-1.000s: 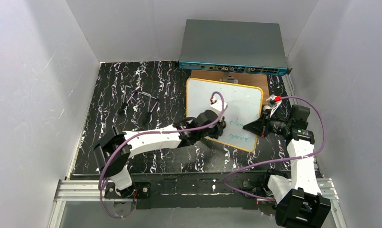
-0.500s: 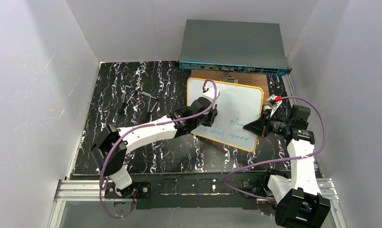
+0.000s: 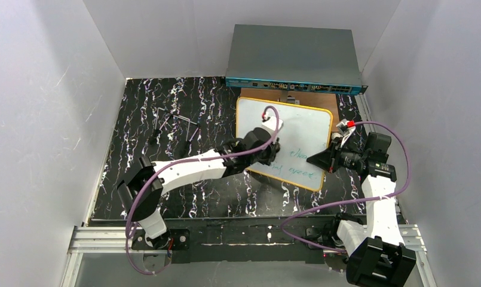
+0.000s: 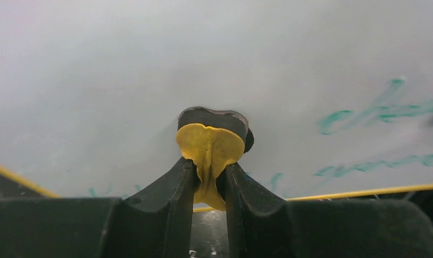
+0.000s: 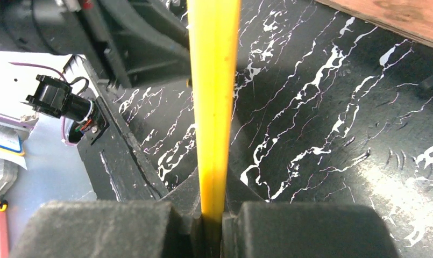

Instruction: Erase the whiteboard

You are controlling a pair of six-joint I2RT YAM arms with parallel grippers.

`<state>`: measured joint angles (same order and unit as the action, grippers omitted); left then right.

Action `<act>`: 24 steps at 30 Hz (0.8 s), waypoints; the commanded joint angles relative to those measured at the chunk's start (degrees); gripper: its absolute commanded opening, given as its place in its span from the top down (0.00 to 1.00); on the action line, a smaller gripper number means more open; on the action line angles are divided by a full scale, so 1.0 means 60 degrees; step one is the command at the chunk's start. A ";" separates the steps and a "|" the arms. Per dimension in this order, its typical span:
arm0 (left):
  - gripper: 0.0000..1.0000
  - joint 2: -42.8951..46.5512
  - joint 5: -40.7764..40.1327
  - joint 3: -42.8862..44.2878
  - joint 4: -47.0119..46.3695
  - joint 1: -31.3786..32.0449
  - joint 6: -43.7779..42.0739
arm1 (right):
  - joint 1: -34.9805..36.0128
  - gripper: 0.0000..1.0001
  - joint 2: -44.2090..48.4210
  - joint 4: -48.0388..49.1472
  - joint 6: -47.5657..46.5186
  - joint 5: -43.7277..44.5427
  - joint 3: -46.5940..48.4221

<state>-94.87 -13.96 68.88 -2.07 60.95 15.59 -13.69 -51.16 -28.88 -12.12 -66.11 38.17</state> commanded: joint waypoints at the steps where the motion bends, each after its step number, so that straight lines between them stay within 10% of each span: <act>1: 1.00 0.0380 0.0131 -0.0135 -0.0034 -0.0426 0.0319 | 0.0039 0.99 0.0201 0.0463 -0.0119 -0.1369 0.0494; 11: 1.00 -0.1100 -0.0292 0.2094 0.0805 0.1218 -0.0420 | 0.0041 0.99 0.0221 0.0461 -0.0119 -0.1317 0.0481; 24: 1.00 -0.0728 -0.0743 0.1815 0.1414 -0.0004 0.0150 | 0.0027 0.99 0.0274 0.0449 -0.0110 -0.1405 0.0508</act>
<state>-100.44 -15.62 79.18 4.67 63.75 15.49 -14.15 -51.09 -27.33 -12.12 -65.30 38.17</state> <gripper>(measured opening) 0.213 0.110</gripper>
